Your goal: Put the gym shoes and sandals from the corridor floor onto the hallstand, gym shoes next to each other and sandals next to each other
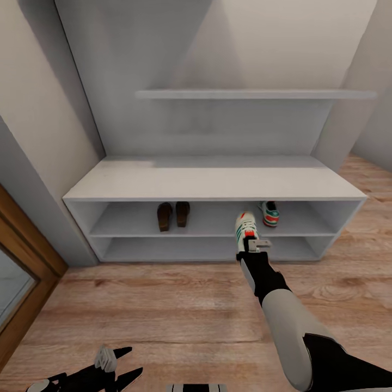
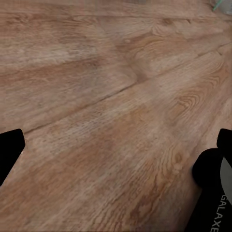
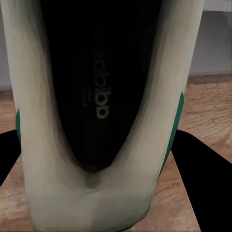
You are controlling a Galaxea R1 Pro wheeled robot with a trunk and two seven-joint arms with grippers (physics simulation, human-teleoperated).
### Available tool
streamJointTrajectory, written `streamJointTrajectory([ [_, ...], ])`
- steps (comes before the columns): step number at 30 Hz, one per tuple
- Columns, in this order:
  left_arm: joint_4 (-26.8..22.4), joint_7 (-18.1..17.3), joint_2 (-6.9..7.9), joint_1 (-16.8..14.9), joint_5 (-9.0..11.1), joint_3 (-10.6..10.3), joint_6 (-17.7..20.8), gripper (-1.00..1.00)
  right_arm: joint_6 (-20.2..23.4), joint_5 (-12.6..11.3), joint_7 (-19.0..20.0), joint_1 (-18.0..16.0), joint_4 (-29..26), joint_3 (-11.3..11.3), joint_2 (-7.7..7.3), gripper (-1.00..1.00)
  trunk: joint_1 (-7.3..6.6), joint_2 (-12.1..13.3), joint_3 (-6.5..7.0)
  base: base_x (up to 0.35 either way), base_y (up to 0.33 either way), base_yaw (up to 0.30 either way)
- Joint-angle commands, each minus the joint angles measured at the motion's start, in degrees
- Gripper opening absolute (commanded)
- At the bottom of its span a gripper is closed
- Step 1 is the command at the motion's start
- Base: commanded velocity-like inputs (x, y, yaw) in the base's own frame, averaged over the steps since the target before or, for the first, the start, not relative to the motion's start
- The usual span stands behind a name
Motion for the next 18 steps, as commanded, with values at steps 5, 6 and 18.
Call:
streamJointTrajectory([
  [5,0.01,-0.21,-0.01,-0.05,-0.13,0.13,-0.41,1.00,0.33,0.60,0.10,-0.03,-0.09,-0.30,0.08,-1.00,0.02,-0.02,-0.05,0.329,0.002,0.000],
  [6,0.01,-0.21,-0.01,-0.04,-0.13,0.13,-0.41,1.00,0.33,0.60,0.10,-0.03,-0.09,-0.30,0.08,-1.00,0.02,-0.02,-0.05,0.334,0.001,0.000],
  [18,0.03,-0.30,-0.01,-0.11,-0.13,0.13,-0.42,1.00,0.33,0.60,0.10,-0.03,-0.01,-0.30,0.08,-1.00,0.02,-0.02,-0.05,0.336,0.000,0.000],
])
